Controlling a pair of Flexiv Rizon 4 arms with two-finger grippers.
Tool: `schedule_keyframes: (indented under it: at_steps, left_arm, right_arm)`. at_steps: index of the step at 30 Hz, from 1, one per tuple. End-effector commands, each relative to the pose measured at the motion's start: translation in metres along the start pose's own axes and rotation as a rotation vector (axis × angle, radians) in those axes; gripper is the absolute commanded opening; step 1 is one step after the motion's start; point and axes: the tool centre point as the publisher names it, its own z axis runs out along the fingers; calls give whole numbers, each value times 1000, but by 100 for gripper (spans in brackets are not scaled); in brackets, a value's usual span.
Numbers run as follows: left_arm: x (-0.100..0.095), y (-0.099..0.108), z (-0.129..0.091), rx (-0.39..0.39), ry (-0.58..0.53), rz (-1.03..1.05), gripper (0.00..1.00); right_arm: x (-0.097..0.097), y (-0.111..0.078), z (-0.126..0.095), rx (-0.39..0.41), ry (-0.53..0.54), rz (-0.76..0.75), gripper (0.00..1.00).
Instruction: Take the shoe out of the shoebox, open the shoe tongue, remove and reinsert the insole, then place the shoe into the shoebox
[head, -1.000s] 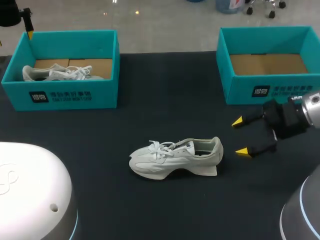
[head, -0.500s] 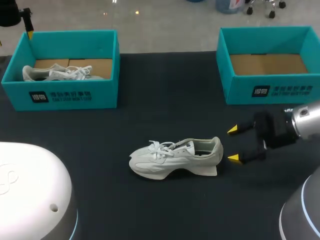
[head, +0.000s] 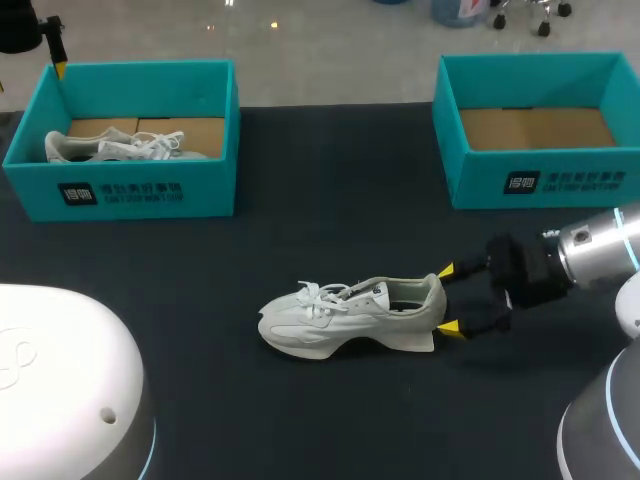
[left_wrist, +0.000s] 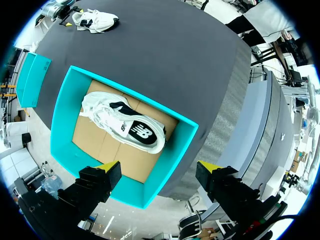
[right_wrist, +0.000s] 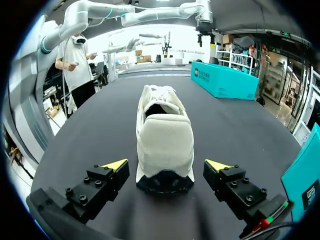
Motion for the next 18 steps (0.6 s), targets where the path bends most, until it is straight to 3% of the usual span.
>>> schedule_keyframes:
  at_steps: [1,18]
  left_arm:
    - [0,0,0,-1,2,1,100]
    - [0,0,0,-1,2,1,100]
  right_arm:
    - [-2,-3,14,-8,5,2,100]
    - [3,1,47,-33,34,11,100]
